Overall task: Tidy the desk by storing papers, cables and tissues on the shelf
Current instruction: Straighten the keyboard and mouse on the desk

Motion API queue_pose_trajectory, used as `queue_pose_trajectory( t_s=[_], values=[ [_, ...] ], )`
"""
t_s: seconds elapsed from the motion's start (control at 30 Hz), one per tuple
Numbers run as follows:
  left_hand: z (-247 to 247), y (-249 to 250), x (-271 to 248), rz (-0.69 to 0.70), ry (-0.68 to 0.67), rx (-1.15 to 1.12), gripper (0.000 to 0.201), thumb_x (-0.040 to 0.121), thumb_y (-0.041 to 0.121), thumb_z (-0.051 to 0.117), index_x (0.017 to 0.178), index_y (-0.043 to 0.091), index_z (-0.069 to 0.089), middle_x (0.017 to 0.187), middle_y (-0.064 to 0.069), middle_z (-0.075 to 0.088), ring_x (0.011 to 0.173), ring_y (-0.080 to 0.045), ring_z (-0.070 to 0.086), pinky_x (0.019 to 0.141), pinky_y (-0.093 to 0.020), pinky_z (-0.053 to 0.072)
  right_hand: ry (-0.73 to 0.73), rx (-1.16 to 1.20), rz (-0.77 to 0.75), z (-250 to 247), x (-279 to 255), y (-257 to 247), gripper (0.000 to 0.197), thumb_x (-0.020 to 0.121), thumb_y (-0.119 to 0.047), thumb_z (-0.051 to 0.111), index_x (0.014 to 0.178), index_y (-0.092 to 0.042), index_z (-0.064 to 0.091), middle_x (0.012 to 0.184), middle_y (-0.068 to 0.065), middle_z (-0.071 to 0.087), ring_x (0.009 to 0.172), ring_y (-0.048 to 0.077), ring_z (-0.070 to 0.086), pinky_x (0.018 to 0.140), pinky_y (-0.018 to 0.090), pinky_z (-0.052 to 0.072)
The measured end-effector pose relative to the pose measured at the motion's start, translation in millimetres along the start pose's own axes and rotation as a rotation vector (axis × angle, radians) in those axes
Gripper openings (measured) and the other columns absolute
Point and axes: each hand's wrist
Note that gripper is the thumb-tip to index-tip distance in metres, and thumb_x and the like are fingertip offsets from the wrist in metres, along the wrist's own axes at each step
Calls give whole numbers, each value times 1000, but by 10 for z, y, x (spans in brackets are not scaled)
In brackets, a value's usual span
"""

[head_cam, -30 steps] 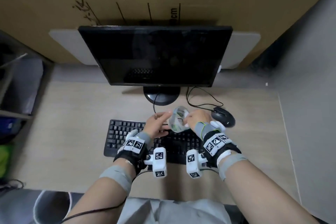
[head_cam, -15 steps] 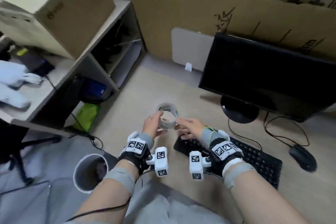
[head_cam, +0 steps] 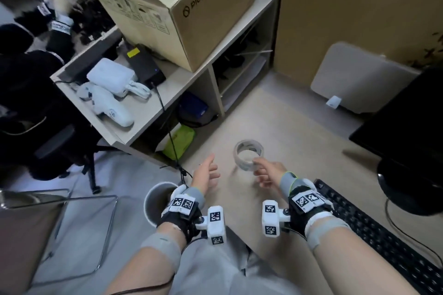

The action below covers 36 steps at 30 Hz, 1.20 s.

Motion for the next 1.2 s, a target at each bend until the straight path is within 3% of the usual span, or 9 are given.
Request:
queue_pose_trajectory(
  t_s=[0.1,0.23,0.37,0.53,0.63,0.77,0.9,1.03,1.2],
  values=[
    [-4,91,217,0,-16,-57,20,90,37,54,78,25,46,49,14,44,39,-4,39,44,-17,29,89,2,-21,18,207,-152,32,83,-29,68,94,1,66,75,11,62,46,20,51,49,27,41],
    [208,282,418,15,-10,10,8,96,28,51,99,21,53,85,3,59,64,-13,53,59,-25,40,117,-32,-72,14,505,-501,29,81,-31,69,83,-3,62,78,11,64,45,21,52,46,25,39],
    [458,654,933,87,13,66,44,92,24,58,132,28,42,106,-2,59,77,-13,60,64,-27,46,156,-120,-132,104,1065,-1126,33,77,-39,71,71,-8,60,71,8,65,48,22,53,49,28,42],
    [530,986,1391,6,66,60,19,88,20,66,104,10,67,88,-5,71,88,-24,65,95,-42,50,112,-183,-190,419,1660,-1766,29,77,-39,74,71,-14,58,72,13,65,57,27,59,59,39,50],
    [573,1135,1537,-77,63,68,15,83,30,71,75,17,75,70,5,75,75,-18,66,79,-33,54,25,-168,-179,584,1984,-1932,34,87,-22,69,116,-11,55,86,12,59,68,32,62,56,36,51],
    [626,1145,1608,-92,53,35,10,87,26,68,79,20,71,64,8,74,64,-10,66,64,-24,49,18,-149,-109,605,2146,-1786,17,94,-12,57,99,-21,44,68,11,52,36,17,49,34,18,37],
    [656,1113,1578,-15,70,93,31,66,36,75,87,12,74,93,-4,77,86,-21,67,91,-40,52,-15,-86,-101,506,2030,-1635,25,93,-5,55,115,-14,50,72,10,56,46,13,51,35,15,36],
    [787,1101,1360,77,48,100,38,89,11,62,126,6,53,95,-6,69,88,-17,68,81,-35,53,-66,-28,-128,378,1694,-1544,26,91,-3,58,115,-13,55,75,6,57,58,15,55,39,19,39],
    [1013,883,1012,98,-77,116,25,93,5,55,117,11,54,74,-3,58,63,-14,54,64,-23,42,11,44,-167,-137,1050,-1220,29,88,-7,64,116,-12,61,92,8,62,62,13,59,51,25,42]
  ],
)
Point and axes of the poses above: each hand's wrist, its own x-axis towards the middle knuckle, its own z-axis out of the palm, y = z × x
